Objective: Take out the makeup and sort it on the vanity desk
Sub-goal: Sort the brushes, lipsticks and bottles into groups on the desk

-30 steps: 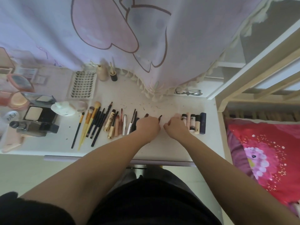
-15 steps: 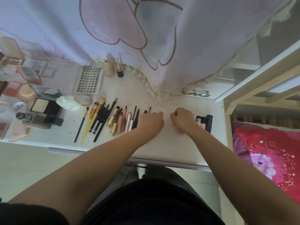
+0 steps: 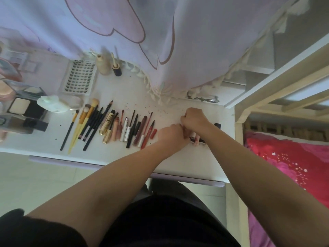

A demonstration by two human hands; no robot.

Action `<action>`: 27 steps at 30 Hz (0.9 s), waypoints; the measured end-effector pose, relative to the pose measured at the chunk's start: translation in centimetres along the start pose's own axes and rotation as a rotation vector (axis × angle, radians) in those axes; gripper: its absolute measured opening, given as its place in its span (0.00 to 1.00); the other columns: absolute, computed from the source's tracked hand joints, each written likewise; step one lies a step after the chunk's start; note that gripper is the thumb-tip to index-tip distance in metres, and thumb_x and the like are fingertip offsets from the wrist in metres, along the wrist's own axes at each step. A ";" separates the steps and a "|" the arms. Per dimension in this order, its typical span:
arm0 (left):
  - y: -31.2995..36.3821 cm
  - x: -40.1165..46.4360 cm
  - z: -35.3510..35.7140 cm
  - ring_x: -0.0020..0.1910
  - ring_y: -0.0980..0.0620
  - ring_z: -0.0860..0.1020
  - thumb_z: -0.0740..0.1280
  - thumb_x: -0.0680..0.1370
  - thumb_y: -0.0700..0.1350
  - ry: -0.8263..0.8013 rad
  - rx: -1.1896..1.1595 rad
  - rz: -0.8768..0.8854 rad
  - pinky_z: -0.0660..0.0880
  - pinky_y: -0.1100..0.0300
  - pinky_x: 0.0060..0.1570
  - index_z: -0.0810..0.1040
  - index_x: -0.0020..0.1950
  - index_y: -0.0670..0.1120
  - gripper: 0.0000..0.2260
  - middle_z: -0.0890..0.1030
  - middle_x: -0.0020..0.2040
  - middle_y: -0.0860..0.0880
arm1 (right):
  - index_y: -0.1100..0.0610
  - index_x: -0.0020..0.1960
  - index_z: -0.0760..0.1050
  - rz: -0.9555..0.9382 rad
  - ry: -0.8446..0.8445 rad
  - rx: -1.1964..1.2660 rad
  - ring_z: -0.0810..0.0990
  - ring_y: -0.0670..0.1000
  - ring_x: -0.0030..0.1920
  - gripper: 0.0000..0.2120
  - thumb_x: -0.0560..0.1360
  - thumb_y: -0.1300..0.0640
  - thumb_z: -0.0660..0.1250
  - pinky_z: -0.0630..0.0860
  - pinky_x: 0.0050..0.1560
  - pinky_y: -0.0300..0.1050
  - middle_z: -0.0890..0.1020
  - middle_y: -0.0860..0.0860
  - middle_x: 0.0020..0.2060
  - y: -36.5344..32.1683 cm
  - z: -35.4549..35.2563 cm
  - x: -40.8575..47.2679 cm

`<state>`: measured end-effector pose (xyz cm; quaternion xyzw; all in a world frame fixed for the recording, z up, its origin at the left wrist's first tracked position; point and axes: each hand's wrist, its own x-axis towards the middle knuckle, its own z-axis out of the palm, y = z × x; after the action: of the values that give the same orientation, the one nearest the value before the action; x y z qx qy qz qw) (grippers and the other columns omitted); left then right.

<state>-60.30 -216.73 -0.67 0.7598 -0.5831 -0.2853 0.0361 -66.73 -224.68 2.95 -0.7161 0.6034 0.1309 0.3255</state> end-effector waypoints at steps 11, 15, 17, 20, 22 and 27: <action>-6.3 -3.1 -4.2 0.45 0.45 0.77 0.59 0.77 0.51 0.152 0.106 0.235 0.64 0.58 0.34 0.70 0.53 0.44 0.12 0.76 0.51 0.47 | 0.60 0.47 0.81 -0.078 -0.238 0.253 0.67 0.46 0.25 0.24 0.79 0.43 0.56 0.65 0.27 0.38 0.73 0.48 0.27 -2.0 -1.2 -3.2; -7.8 -4.7 -6.4 0.39 0.45 0.78 0.53 0.81 0.54 0.127 0.004 0.319 0.69 0.55 0.34 0.69 0.55 0.46 0.14 0.78 0.46 0.48 | 0.59 0.51 0.82 -0.119 -0.280 0.569 0.62 0.43 0.22 0.21 0.80 0.45 0.56 0.60 0.22 0.35 0.68 0.47 0.26 -2.9 -1.3 -5.5; -8.3 -5.2 -7.5 0.37 0.51 0.77 0.51 0.81 0.56 0.047 -0.085 0.350 0.69 0.58 0.34 0.68 0.52 0.50 0.12 0.76 0.41 0.54 | 0.60 0.50 0.81 -0.139 -0.268 0.645 0.61 0.43 0.22 0.21 0.81 0.46 0.56 0.60 0.22 0.34 0.67 0.46 0.25 -3.3 -0.8 -6.7; -8.6 -5.6 -8.8 0.37 0.56 0.75 0.50 0.81 0.55 -0.039 -0.233 0.356 0.68 0.61 0.37 0.69 0.49 0.51 0.12 0.76 0.38 0.55 | 0.61 0.48 0.79 -0.165 -0.253 0.773 0.61 0.43 0.24 0.20 0.82 0.48 0.55 0.59 0.24 0.34 0.67 0.47 0.26 -3.7 -0.1 -8.2; -8.6 -5.9 -9.5 0.43 0.52 0.78 0.49 0.82 0.53 -0.054 -0.360 0.323 0.73 0.56 0.45 0.74 0.51 0.45 0.18 0.80 0.42 0.48 | 0.58 0.43 0.73 -0.219 -0.205 0.803 0.62 0.43 0.27 0.15 0.82 0.50 0.55 0.61 0.26 0.34 0.67 0.49 0.30 -4.0 0.2 -9.0; -9.4 -6.5 -10.9 0.34 0.58 0.72 0.54 0.82 0.51 -0.055 -0.431 0.374 0.66 0.67 0.35 0.73 0.44 0.50 0.12 0.75 0.36 0.52 | 0.53 0.52 0.74 -0.256 -0.205 0.660 0.75 0.45 0.36 0.10 0.80 0.49 0.58 0.70 0.30 0.36 0.78 0.47 0.38 -4.1 -0.8 -10.0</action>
<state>-48.03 -210.90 7.30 0.6059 -0.6399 -0.4114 0.2329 -65.37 -217.11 10.61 -0.6254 0.4830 -0.0417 0.6115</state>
